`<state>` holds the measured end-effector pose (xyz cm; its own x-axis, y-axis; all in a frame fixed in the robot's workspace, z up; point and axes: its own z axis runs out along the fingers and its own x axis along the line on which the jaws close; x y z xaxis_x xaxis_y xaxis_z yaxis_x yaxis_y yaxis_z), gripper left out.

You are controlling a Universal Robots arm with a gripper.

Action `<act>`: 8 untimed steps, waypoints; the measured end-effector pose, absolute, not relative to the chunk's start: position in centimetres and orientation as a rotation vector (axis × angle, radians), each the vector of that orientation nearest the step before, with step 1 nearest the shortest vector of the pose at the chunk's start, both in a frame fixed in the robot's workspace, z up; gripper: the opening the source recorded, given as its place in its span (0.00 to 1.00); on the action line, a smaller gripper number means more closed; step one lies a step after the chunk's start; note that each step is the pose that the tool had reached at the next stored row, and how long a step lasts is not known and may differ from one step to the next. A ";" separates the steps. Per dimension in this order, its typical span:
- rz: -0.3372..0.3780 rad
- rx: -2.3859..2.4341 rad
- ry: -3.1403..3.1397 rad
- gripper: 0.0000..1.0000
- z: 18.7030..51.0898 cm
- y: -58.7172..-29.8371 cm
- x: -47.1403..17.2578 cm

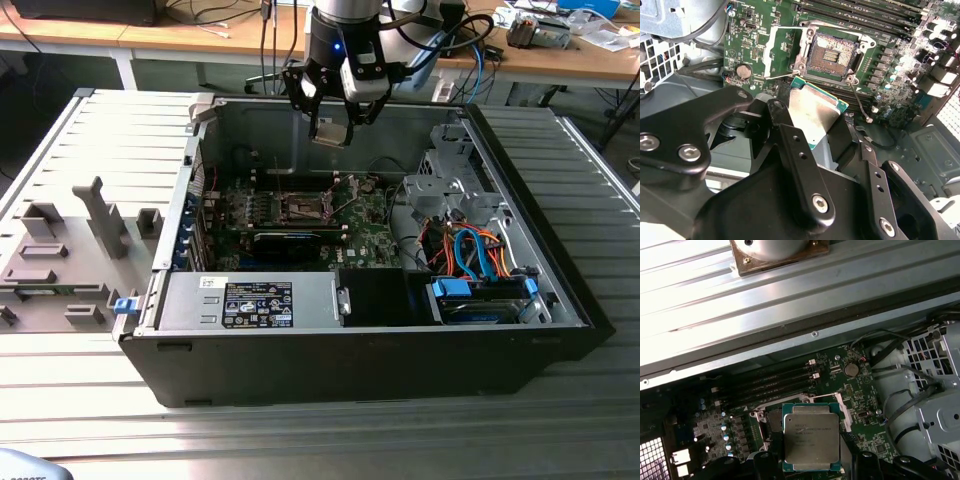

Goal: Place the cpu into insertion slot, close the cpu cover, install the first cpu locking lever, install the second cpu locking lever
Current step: 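Place the cpu into insertion slot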

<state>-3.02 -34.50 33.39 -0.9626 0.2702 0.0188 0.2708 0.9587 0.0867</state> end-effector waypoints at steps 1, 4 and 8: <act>-0.139 -0.429 -3.102 0.54 33.4 -34.5 -3.0; -0.139 -0.429 -3.102 0.54 33.4 -34.5 -3.0; -0.139 -0.429 -3.102 0.54 33.4 -34.5 -3.0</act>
<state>-3.02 -34.50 33.39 -0.9625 0.2706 0.0188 0.2712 0.9586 0.0867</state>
